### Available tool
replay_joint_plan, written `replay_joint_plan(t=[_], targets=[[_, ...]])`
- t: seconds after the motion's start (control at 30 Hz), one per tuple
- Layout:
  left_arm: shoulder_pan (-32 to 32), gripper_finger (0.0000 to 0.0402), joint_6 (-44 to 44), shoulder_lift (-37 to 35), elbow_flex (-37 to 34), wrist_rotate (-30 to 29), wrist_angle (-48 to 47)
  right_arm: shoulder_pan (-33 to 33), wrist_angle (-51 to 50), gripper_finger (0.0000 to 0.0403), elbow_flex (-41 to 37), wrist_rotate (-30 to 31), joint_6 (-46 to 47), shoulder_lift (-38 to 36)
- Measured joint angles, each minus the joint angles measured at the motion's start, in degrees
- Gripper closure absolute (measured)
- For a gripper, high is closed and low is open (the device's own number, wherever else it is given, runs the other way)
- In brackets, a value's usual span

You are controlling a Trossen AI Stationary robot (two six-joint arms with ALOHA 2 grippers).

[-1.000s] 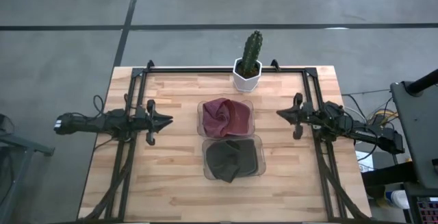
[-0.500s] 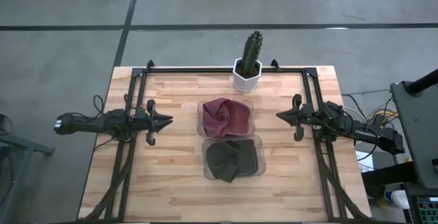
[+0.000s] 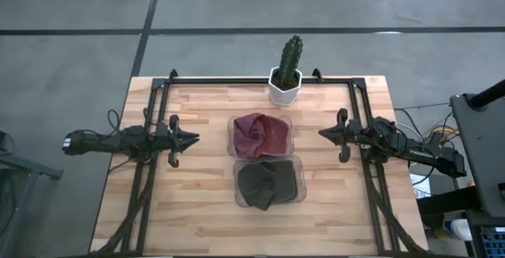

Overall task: Pick & Place hat
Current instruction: Return to Home Position

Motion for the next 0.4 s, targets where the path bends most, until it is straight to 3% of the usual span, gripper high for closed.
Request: replay_joint_plan(t=[0.4], targets=[[0.0, 0.0344, -0.1, 0.0, 0.0, 0.0, 0.0, 0.0, 0.0, 0.0394, 0.0, 0.0, 3.8, 0.0]])
